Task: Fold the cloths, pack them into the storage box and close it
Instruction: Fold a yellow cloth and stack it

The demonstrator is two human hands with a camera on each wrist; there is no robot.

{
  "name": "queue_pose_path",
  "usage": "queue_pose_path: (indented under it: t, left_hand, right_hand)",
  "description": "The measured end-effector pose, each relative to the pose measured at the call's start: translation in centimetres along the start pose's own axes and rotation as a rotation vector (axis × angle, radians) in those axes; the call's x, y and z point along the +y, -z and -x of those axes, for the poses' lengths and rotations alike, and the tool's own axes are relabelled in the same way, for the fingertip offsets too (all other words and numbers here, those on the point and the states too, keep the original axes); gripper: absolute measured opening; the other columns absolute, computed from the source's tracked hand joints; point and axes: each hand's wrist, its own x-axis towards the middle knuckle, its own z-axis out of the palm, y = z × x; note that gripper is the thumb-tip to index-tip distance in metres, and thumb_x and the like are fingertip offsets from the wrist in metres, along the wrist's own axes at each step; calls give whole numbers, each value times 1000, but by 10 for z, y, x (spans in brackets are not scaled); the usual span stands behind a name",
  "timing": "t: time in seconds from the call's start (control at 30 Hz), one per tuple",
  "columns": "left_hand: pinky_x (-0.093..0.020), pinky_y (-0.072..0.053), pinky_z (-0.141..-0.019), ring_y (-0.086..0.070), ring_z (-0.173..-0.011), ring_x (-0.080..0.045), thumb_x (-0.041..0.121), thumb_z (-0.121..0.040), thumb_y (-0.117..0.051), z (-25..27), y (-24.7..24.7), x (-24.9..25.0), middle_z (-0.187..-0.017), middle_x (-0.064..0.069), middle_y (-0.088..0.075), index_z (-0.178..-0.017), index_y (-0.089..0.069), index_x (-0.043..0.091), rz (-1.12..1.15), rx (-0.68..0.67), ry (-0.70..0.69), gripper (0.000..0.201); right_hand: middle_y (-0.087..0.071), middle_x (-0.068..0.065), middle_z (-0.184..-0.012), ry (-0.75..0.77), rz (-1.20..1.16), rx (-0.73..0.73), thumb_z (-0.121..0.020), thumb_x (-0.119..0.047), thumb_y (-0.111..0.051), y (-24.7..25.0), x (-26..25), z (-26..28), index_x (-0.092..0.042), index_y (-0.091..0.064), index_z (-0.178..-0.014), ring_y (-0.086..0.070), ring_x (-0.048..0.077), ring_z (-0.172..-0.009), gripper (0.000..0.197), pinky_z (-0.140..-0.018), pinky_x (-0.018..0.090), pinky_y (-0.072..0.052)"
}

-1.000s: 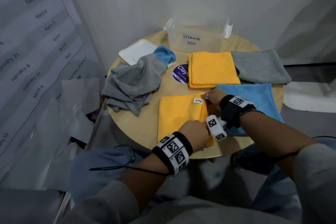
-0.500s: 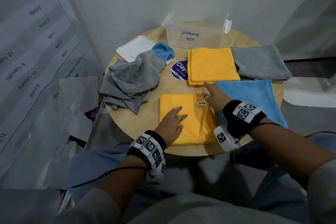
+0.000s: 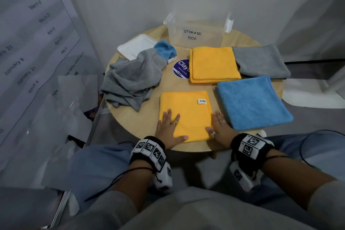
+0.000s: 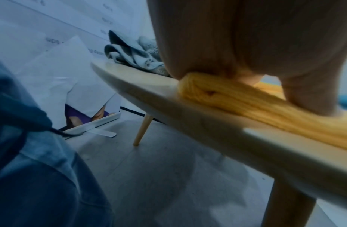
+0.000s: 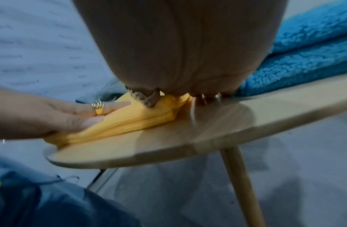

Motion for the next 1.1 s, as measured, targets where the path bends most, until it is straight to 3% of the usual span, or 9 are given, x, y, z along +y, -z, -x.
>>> queue_pose_path:
  t: [0.1,0.17,0.3,0.5,0.63,0.77,0.87,1.0,1.1]
  left_hand:
    - [-45,-8,-117,6,-145,-32,56,-76,-66,14,10,-6,-159,-4,5,-149,-19,27,171,219,84,91]
    - [-39,-15,-117,-8,-143,-26,54,-70,-74,23,9,-1,-155,-4,-14,-139,-41,26,156,254,-20,81]
    - [-31,-30,-108,-33,-128,-19,45,-75,-72,23,-2,31,-135,-1,-38,-120,-59,19,146,189,-251,53]
    - [-41,-40,-94,-41,-116,-33,48,-87,-56,2,-3,80,-124,-11,-45,-122,-49,10,-177,155,-106,51]
    - [-40,-42,-91,-49,-111,-33,35,-92,-50,-3,-4,77,-118,-12,-52,-115,-55,8,-108,201,-100,36]
    - [-37,-40,-99,-46,-116,-29,19,-84,-57,-6,-6,70,-125,-11,-49,-121,-54,7,107,230,-106,39]
    - [-36,-41,-98,-49,-113,-27,17,-85,-59,-9,-13,71,-122,-10,-46,-119,-55,7,157,253,-106,36]
    - [-36,-42,-91,-51,-102,-26,32,-91,-56,-8,-15,77,-113,-12,-48,-104,-59,2,111,269,-95,33]
    - [-38,-42,-85,-54,-90,-30,30,-93,-55,-3,7,70,-96,-20,-56,-91,-59,-1,271,359,-42,32]
  right_hand:
    - [-44,20,-135,-31,-171,313,-98,-29,-43,2,-1,8,-4,-39,-134,-44,32,-124,44,-98,33,-36]
    - [-57,11,-111,-102,-177,250,-94,-36,-51,0,-1,10,-6,-51,-116,-54,27,-107,38,-82,30,-40]
    - [-52,0,-95,-174,-253,192,-87,-41,-61,-3,-5,5,-13,-54,-102,-50,17,-90,32,-73,25,-37]
    - [-58,2,-81,-139,-803,49,-91,-23,-56,-3,-6,7,-19,-62,-84,-51,16,-78,10,-67,25,-40]
    - [-43,4,-66,-155,-1019,-22,-92,-6,-45,-1,-3,6,-19,-63,-81,-37,15,-56,25,-55,24,-30]
    - [-51,6,-79,-92,-1014,-23,-90,3,-42,0,-5,6,-23,-55,-105,-47,16,-67,33,-57,22,-37]
    - [-56,6,-92,-49,-969,-7,-85,11,-50,-3,-2,6,-22,-31,-122,-57,24,-84,53,-79,36,-50]
    - [-56,8,-96,-20,-965,-21,-83,15,-53,-5,-1,8,-18,-30,-119,-61,23,-75,53,-63,27,-55]
    - [-62,20,-111,-39,-931,74,-82,4,-64,-7,3,4,-17,-42,-104,-62,29,-89,38,-81,41,-56]
